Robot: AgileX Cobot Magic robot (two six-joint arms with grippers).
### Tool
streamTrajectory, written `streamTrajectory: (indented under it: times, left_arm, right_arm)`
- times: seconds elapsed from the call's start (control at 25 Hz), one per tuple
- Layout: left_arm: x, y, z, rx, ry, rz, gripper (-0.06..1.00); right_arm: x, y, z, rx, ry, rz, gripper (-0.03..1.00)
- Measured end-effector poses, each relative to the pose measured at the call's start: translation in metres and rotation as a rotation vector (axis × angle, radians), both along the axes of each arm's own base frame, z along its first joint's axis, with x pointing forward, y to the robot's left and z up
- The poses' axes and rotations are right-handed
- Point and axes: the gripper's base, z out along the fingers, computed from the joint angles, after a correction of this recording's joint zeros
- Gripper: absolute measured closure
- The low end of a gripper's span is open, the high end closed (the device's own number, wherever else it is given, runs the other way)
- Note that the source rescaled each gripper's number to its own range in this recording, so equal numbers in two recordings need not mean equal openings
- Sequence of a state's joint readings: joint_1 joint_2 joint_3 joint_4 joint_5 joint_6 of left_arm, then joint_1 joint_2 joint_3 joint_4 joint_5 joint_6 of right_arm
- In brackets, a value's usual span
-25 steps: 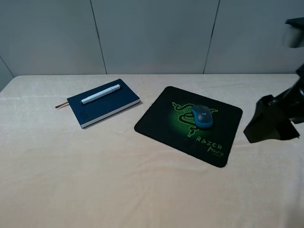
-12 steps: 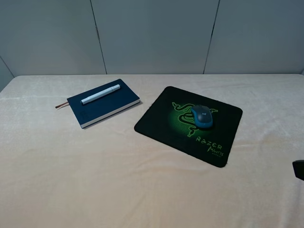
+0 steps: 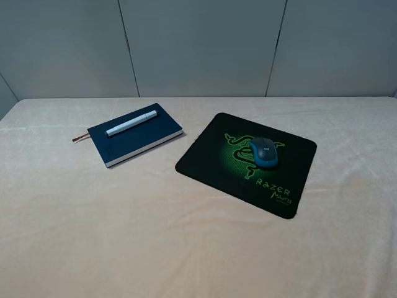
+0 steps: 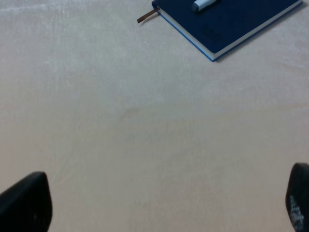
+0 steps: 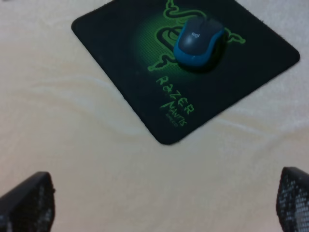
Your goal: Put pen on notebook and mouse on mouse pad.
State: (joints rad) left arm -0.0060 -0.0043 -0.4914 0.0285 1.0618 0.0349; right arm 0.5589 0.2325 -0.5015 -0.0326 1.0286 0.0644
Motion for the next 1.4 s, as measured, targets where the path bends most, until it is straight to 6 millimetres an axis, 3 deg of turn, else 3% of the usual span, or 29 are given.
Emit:
streamTrajectory:
  times: [0.6, 1.0, 1.2, 1.4]
  left_arm:
    - [0.0, 0.0, 0.0, 0.0, 0.0, 0.0, -0.01]
    - [0.0, 0.0, 0.0, 0.0, 0.0, 0.0, -0.01]
    - [0.0, 0.0, 0.0, 0.0, 0.0, 0.0, -0.01]
    - [0.0, 0.0, 0.0, 0.0, 0.0, 0.0, -0.01]
  right_arm:
    - [-0.005, 0.001, 0.0, 0.052, 0.001, 0.005, -0.03]
    - [-0.033, -0.014, 0.003, 0.125, -0.2, -0.356, -0.03]
    - [-0.033, -0.013, 0.003, 0.111, -0.219, -0.531, -0.03]
    - [-0.033, -0.013, 0.003, 0.108, -0.221, -0.567, -0.03]
